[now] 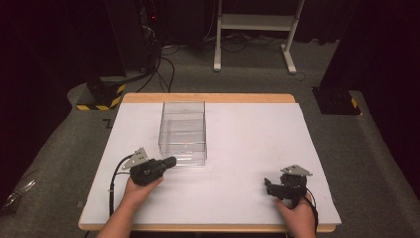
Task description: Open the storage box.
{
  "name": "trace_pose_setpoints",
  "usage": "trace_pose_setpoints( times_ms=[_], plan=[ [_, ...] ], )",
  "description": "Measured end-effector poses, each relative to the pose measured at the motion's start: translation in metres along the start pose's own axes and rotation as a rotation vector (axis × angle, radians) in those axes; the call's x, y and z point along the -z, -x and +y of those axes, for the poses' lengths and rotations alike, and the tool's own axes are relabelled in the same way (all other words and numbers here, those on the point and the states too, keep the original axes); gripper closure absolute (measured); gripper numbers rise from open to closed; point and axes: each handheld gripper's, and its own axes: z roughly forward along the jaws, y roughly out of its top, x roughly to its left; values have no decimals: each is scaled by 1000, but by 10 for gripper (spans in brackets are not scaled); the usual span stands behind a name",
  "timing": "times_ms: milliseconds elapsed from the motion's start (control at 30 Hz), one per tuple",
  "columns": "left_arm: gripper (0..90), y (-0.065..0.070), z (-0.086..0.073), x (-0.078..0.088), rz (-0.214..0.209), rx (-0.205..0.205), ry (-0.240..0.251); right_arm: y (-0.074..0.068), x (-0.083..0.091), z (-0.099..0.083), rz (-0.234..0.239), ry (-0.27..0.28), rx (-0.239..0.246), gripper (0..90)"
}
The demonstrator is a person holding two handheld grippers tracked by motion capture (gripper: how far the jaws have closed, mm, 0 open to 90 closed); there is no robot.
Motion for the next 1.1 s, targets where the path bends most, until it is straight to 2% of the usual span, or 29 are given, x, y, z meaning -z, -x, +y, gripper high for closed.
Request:
trace_pose_setpoints(
  times_ms=[1100],
  plan=[
    [849, 32, -15, 25, -56, 2, -8, 0, 0, 0, 1, -1, -1, 99]
  ],
)
